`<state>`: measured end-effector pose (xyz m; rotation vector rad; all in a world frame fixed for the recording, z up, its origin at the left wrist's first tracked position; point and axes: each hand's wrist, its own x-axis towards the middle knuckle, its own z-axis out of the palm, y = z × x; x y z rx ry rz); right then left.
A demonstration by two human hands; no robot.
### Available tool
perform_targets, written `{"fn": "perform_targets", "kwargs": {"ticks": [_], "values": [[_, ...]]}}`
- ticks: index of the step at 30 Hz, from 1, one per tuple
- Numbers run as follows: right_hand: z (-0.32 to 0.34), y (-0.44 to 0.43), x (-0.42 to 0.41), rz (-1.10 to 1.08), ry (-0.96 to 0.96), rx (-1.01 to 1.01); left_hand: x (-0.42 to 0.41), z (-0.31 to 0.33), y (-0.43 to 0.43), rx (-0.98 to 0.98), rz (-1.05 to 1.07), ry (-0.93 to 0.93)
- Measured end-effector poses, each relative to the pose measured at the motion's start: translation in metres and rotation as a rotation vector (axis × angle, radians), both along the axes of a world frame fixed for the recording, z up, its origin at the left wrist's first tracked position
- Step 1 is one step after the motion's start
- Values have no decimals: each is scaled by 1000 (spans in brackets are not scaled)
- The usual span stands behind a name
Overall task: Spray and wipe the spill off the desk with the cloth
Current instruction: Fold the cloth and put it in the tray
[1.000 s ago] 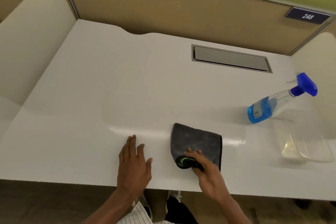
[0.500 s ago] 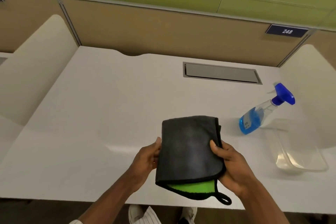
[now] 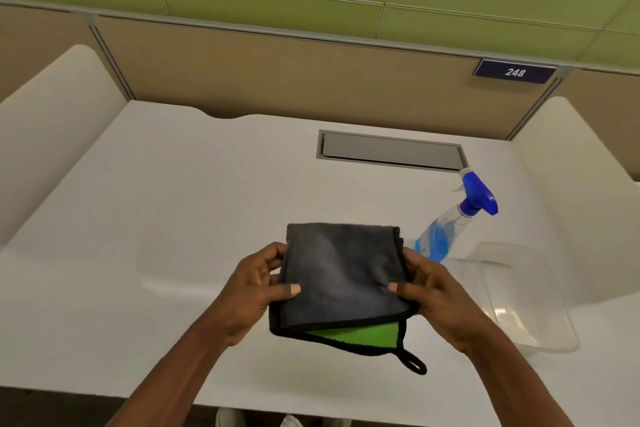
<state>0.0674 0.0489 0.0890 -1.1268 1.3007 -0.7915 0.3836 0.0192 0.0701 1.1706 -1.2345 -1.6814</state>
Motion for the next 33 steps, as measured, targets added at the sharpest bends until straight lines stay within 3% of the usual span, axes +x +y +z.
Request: {"fn": "perform_targets", "kwargs": {"ticks": [4, 8, 11, 15, 17, 22, 28, 33], "values": [[17, -9, -22, -4, -121, -335, -13, 22, -1, -220, 103, 104], [14, -20, -29, -55, -68, -388, -31, 23, -3, -155, 219, 44], [2, -23, -30, -221, -107, -270, -45, 9, 1, 14, 304, 1], [-14, -23, -27, -457, -371, 121, -53, -4, 0, 226, 375, -22], [-20, -19, -21, -525, -408, 253, -56, -8, -1, 327, 407, -37], [-29, -9, -9, -554, -260, 367, -50, -14, -6, 502, 401, -136], [-24, -6, 12, -713, -249, 375, -42, -13, -12, 573, 343, -76], [-20, 7, 22, -607, 9, 333, -42, -14, -12, 551, 280, 11]]}}
